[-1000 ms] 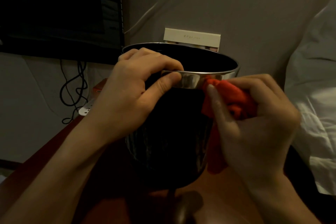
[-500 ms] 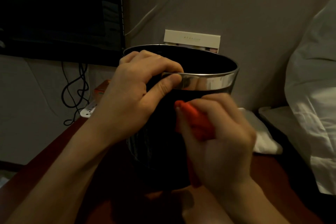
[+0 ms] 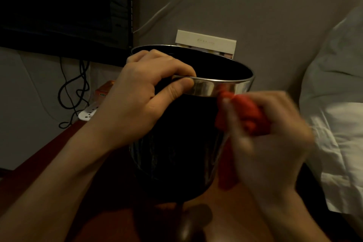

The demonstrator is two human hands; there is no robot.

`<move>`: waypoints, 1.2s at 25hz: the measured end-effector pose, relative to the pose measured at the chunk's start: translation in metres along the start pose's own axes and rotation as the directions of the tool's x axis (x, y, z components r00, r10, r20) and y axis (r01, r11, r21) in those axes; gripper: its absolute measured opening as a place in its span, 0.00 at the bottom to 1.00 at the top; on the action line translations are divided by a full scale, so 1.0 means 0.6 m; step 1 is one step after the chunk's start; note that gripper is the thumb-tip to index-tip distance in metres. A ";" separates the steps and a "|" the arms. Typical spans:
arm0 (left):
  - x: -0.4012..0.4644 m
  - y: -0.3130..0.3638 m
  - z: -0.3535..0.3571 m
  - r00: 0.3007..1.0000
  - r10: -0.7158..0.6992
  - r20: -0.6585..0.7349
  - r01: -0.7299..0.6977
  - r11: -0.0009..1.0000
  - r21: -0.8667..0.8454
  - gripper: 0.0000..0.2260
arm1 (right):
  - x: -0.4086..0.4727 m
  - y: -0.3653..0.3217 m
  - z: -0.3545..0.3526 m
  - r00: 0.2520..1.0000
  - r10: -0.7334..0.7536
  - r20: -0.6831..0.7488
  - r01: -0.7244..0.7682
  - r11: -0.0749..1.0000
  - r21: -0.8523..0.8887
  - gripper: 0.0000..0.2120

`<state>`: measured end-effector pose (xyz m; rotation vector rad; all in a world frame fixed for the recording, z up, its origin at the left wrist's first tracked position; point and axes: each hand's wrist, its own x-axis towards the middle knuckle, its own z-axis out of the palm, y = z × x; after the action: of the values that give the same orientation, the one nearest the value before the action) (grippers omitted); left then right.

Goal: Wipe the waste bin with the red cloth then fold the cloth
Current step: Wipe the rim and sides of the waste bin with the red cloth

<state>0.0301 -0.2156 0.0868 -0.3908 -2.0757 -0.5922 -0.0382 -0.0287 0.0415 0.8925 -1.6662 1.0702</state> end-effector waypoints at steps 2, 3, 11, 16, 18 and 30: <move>0.000 -0.001 0.000 1.000 -0.007 -0.004 0.007 1.000 0.008 0.06 | 0.004 0.003 -0.005 0.999 0.022 -0.034 -0.022 1.000 0.003 0.08; 0.000 -0.001 0.000 1.000 -0.008 -0.005 0.008 1.000 0.011 0.06 | -0.003 -0.002 0.000 1.000 0.012 -0.002 -0.012 1.000 0.014 0.08; 0.000 -0.005 0.000 1.000 -0.007 0.002 0.007 1.000 0.010 0.05 | -0.012 0.004 0.001 0.998 0.066 0.008 -0.067 0.995 0.077 0.07; -0.002 -0.009 -0.006 1.000 -0.024 0.006 0.024 1.000 0.006 0.06 | -0.055 -0.019 0.031 0.990 -0.017 0.140 0.008 0.998 0.069 0.06; -0.003 0.001 -0.002 0.999 -0.031 0.006 0.031 0.999 0.030 0.08 | -0.044 -0.021 0.025 0.989 0.029 0.147 -0.044 0.993 0.105 0.05; -0.006 -0.006 0.001 0.993 -0.113 -0.023 0.109 0.986 -0.129 0.08 | 0.021 0.009 -0.027 0.967 0.232 -0.107 -0.220 0.969 0.109 0.04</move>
<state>0.0298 -0.2183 0.0828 -0.3384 -2.0464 -0.7963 -0.0416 -0.0131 0.0550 0.6953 -1.6551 1.3431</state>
